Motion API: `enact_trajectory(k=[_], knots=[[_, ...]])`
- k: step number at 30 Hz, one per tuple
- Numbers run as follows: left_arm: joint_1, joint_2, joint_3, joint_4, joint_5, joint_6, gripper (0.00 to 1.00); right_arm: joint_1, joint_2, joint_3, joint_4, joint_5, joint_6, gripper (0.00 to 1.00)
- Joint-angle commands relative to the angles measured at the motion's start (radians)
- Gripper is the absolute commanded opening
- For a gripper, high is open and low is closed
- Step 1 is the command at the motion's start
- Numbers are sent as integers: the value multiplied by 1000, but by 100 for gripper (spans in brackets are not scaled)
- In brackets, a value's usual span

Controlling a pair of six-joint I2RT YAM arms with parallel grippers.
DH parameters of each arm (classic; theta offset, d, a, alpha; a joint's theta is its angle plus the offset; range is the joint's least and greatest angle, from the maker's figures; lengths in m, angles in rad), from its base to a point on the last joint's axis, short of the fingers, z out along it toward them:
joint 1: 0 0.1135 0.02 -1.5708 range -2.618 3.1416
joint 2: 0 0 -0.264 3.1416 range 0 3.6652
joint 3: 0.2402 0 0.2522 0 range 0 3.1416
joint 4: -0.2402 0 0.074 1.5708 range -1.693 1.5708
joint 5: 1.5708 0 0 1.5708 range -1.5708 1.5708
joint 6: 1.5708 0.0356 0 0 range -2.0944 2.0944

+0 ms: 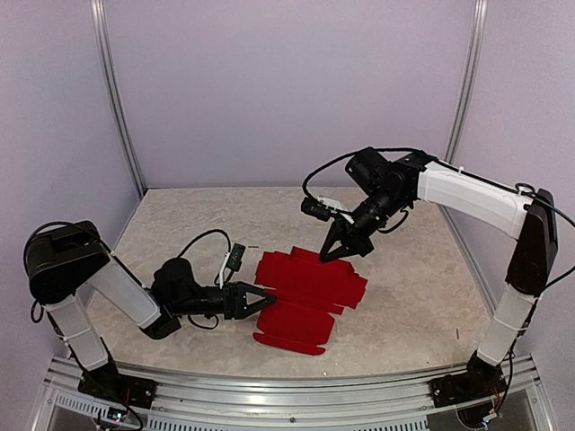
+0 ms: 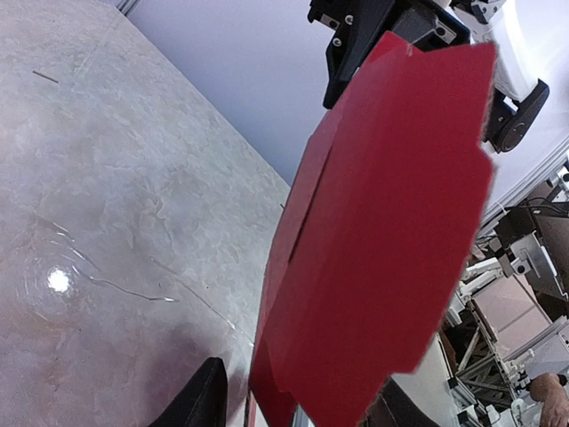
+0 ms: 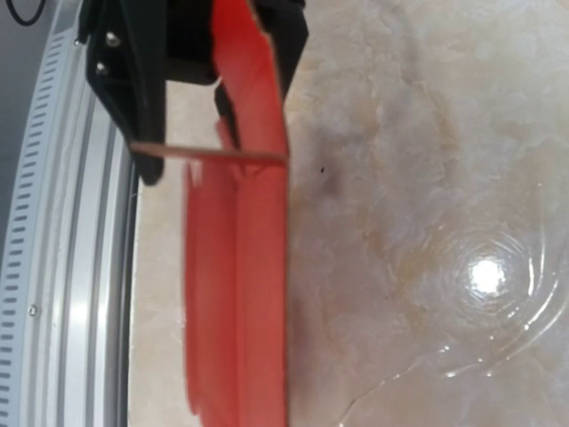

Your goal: Fold the paper box

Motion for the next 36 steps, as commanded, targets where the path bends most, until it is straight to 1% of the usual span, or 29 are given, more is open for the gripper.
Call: enact_trajectory(k=[1,4,5,8,13,15,17,21,24,25,27,29,32,34,35,36], knots=[[-7,51,33,39,9,-14,48,-6,-23,6,5,-7,6,0],[-9,78,47,63,16,-23,43,-7,-25,7,4,-17,9,0],[-10,87,46,78,19,-28,43,-6,-24,8,4,-18,8,0],[-16,98,24,127,2,-44,47,-8,-23,8,4,-13,7,0],[-25,20,-65,84,-114,5,53,-10,-26,6,7,-13,9,0],[-34,-53,-99,10,-187,42,55,-11,-25,0,16,0,26,0],[-50,-132,-103,-128,-246,96,55,-12,-4,-6,16,32,46,0],[-81,-253,-46,-445,-302,160,55,-31,68,-35,29,71,101,0],[-86,-298,-4,-584,-339,155,55,-63,129,-38,26,41,135,0],[-86,-304,9,-619,-346,147,55,-75,151,-31,17,31,145,2],[-85,-299,42,-685,-357,132,55,-89,192,-27,14,64,170,17],[-86,-287,81,-760,-369,115,54,-91,195,-41,47,157,203,30],[-95,-259,155,-902,-402,100,53,-108,151,-65,106,314,226,42],[-106,-233,206,-988,-433,88,53,-116,100,-94,150,378,225,46],[-110,-222,227,-1017,-437,87,52,-116,72,-116,172,385,209,46],[-114,-207,247,-1032,-433,89,51,-115,45,-143,191,359,190,44]])
